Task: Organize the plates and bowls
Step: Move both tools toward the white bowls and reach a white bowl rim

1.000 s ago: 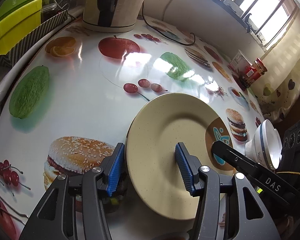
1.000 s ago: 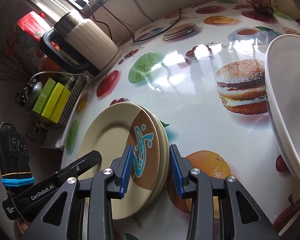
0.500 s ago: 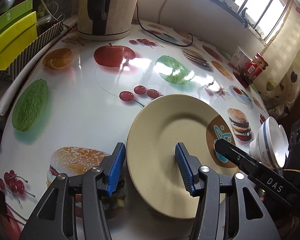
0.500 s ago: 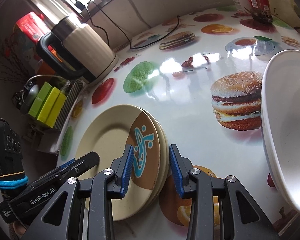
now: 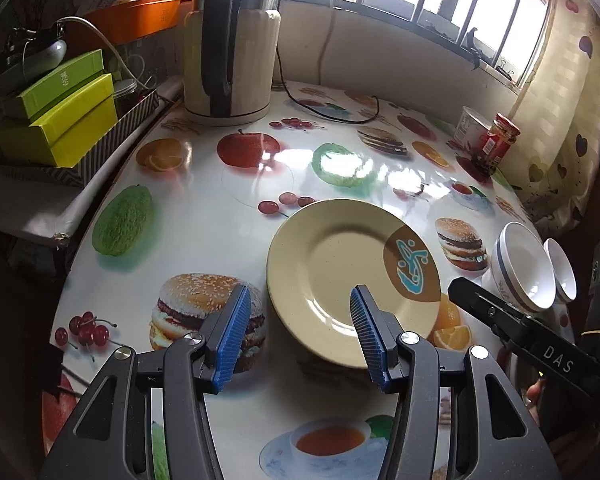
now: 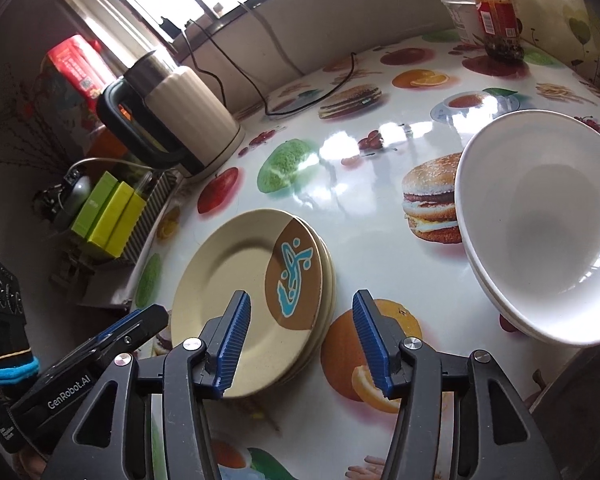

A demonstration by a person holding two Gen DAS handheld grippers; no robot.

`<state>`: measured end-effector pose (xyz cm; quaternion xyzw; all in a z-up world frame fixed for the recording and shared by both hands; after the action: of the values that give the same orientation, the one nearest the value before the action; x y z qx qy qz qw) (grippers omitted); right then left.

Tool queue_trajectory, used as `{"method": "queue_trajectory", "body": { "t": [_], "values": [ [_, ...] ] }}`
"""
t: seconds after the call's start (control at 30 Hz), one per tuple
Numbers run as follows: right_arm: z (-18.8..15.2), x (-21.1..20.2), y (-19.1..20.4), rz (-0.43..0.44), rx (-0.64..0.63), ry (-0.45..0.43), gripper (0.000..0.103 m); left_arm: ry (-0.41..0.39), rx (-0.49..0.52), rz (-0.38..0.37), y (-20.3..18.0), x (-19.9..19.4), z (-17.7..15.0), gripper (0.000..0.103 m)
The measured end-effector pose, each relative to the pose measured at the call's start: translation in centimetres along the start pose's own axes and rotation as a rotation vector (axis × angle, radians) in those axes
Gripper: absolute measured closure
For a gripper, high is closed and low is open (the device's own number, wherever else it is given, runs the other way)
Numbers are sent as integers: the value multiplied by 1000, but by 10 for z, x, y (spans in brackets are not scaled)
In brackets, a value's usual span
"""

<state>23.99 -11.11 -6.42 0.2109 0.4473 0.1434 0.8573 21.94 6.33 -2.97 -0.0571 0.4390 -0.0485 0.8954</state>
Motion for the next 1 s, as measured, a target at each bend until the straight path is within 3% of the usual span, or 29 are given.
{"method": "queue_trajectory", "body": {
  "t": [0.43, 0.73, 1.0],
  "values": [
    [-15, -94, -9, -89, -133, -102, 47, -102, 65, 14, -56, -57, -27, 50],
    [-16, -149, -54, -185, -139, -166, 47, -42, 69, -129, -105, -45, -33, 50],
    [-5, -168, -98, -270, -129, -195, 47, -13, 86, -168, -145, -20, -16, 50]
  ]
}}
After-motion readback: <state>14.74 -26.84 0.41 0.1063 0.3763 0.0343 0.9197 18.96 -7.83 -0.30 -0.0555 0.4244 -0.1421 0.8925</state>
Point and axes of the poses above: each gripper's, at about its wrist camera, not at the fingertips, and x roughly the way its jaws point, y to its left, z to its top, the point moved 5 cm from there along x, roughly the way its jaws point
